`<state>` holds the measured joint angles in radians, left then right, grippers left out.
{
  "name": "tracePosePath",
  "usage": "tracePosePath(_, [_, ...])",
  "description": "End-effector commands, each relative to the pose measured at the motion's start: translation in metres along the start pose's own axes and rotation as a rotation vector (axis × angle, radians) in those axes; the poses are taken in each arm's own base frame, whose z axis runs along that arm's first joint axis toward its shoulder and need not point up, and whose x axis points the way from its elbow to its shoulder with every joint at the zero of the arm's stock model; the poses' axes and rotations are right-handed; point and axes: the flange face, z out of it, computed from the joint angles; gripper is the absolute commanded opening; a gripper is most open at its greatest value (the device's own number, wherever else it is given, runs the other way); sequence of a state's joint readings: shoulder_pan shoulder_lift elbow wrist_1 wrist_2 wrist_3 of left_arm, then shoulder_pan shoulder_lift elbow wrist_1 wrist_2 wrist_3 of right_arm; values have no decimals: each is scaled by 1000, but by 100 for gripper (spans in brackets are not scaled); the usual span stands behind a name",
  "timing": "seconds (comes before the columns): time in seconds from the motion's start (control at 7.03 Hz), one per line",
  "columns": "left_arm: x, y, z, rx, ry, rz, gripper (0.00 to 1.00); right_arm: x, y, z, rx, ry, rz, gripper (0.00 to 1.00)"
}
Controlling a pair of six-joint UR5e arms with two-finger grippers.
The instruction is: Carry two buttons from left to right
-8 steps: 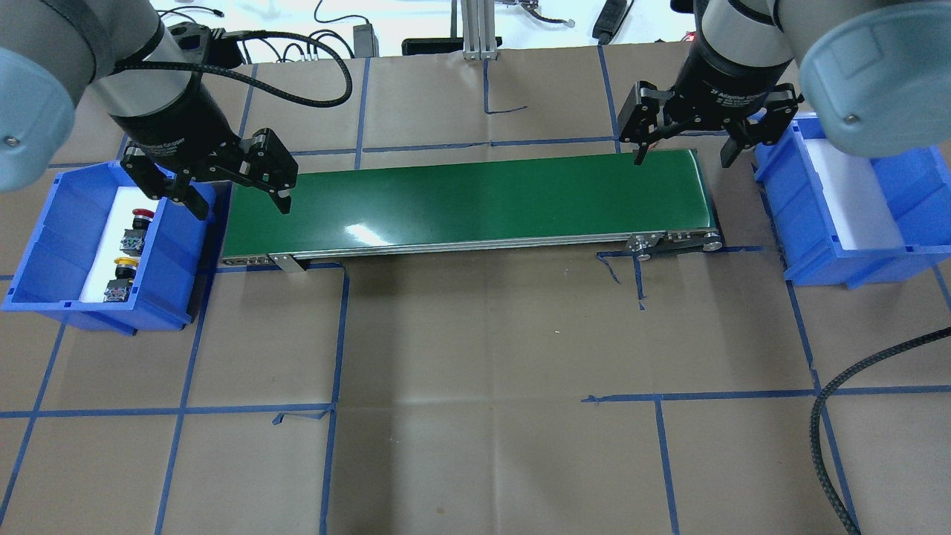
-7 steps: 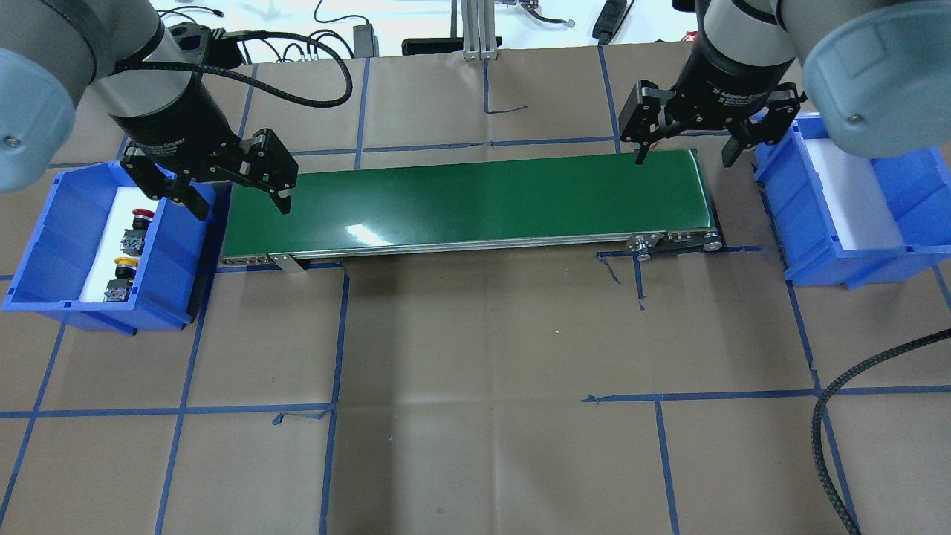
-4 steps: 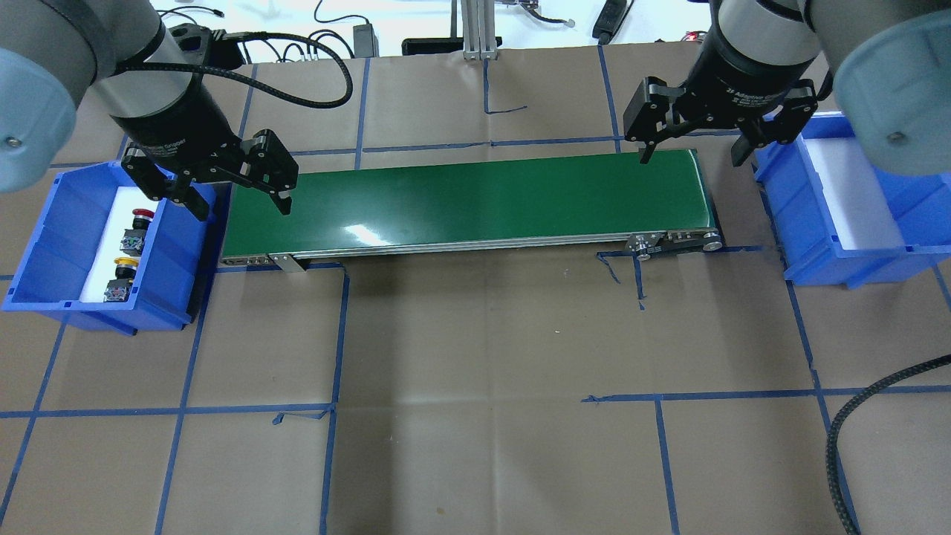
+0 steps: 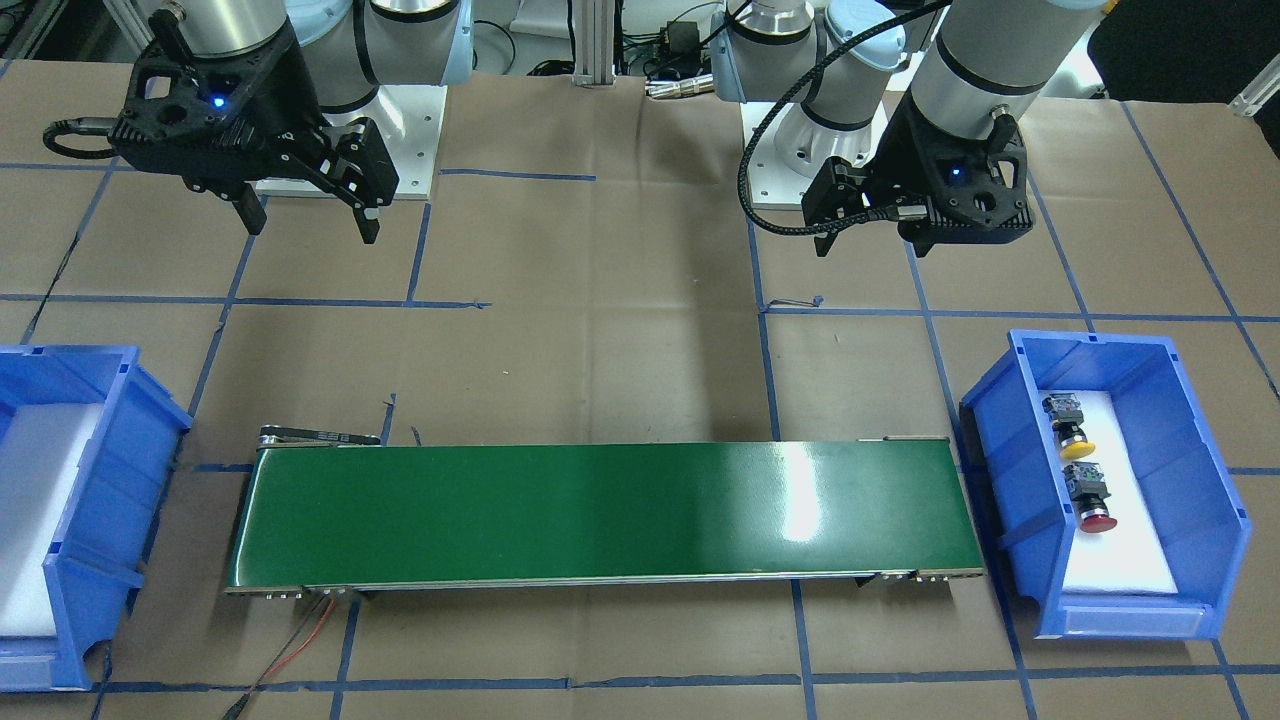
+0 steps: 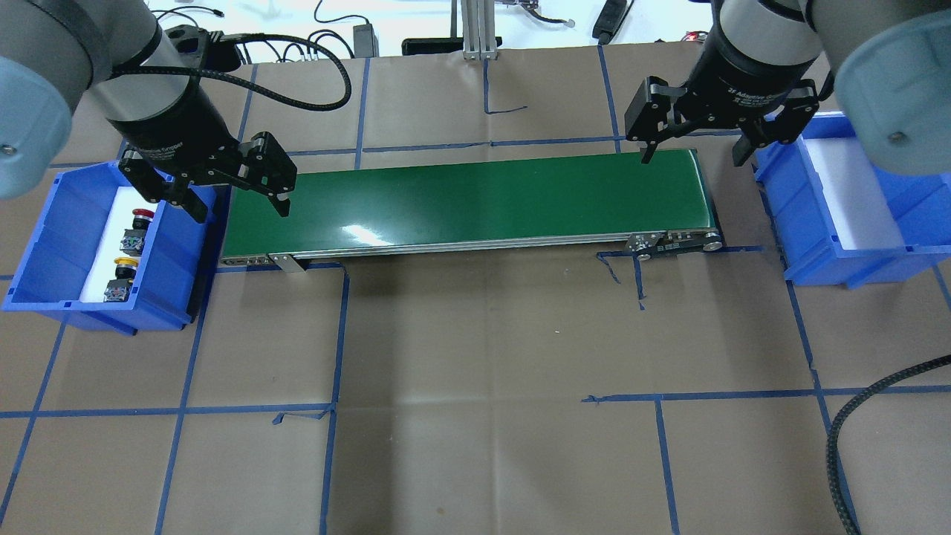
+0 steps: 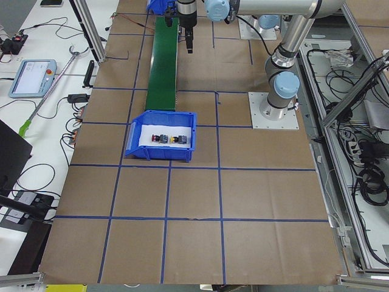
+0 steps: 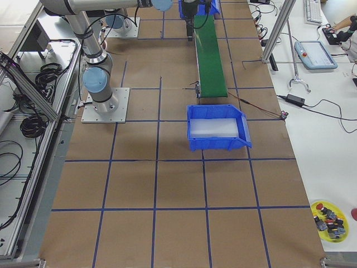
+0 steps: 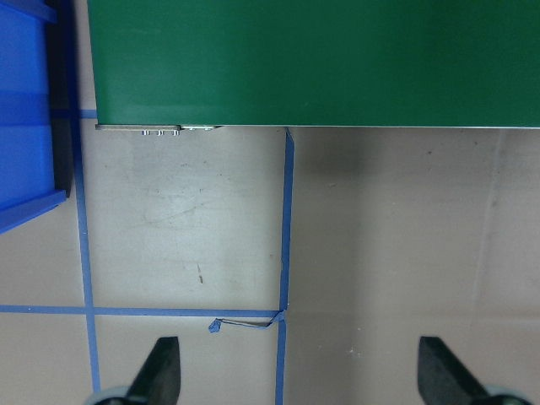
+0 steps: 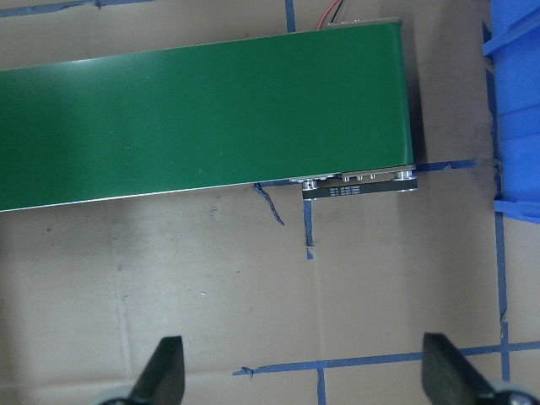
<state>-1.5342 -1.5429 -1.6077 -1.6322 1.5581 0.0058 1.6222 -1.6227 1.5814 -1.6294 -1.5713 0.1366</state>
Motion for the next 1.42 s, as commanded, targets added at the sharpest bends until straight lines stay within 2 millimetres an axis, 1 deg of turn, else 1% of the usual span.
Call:
tracePosePath(0.0, [0, 3, -1, 0, -3, 8, 100, 2, 0, 0, 0, 1, 4, 100])
tracePosePath(0.14, [-10, -2, 3, -6, 0, 6, 100, 2, 0, 2, -3, 2, 4, 100])
tracePosePath(0.28, [-36, -9, 4, -6, -1, 60, 100, 0, 0, 2, -5, 2, 1, 100])
tracePosePath(0.43, [-93, -18, 4, -7, 6, 45, 100, 0, 0, 1, -2, 0, 1, 100])
tracePosePath(0.57, [-149, -20, 9, -22, 24, 49, 100, 0, 0, 0, 1, -1, 1, 100])
tracePosePath(0.71, [-190, -17, 8, -19, 26, 114, 100, 0, 0, -1, 1, -1, 1, 100])
tracePosePath(0.85, [-235, -12, 13, -29, 37, 93, 100, -2, 1, 0, 1, -1, -2, 100])
tracePosePath(1.0, [-270, -9, 21, -41, 51, 49, 100, -2, 1, 0, 1, -1, -2, 100])
tracePosePath(1.14, [-297, -11, 33, -49, 65, 73, 100, -2, 1, 2, -3, 0, -2, 100])
tracePosePath(1.28, [-320, -11, 44, -61, 82, 45, 100, -2, 0, 2, -2, -1, -2, 100])
